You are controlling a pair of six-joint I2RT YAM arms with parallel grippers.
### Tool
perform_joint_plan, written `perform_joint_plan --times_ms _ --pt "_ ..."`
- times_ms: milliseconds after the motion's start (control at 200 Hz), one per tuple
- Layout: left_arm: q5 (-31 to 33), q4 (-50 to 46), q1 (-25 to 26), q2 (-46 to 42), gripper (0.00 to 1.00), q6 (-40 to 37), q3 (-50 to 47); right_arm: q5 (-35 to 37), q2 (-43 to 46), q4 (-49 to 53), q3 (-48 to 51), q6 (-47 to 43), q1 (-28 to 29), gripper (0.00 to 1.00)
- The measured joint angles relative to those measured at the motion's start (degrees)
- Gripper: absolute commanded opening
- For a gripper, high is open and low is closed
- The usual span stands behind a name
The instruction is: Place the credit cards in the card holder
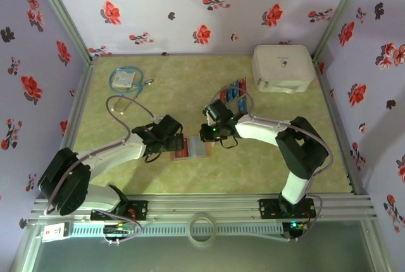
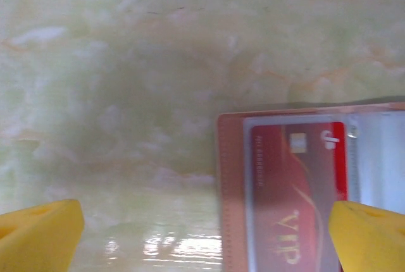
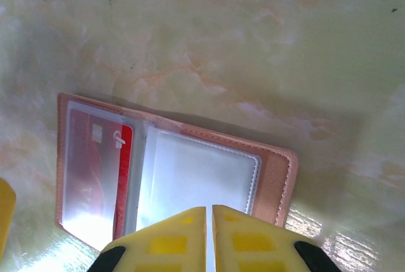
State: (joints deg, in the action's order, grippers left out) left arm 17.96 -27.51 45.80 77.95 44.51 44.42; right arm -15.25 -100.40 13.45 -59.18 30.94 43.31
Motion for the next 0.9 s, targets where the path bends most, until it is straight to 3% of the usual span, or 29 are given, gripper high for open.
perform_joint_plan --times_ms 900 --pt "-0.2 6.3 5.0 5.4 1.00 -2.3 0.0 -3.8 -5.5 -2.1 -1.0 -0.5 -0.2 0.07"
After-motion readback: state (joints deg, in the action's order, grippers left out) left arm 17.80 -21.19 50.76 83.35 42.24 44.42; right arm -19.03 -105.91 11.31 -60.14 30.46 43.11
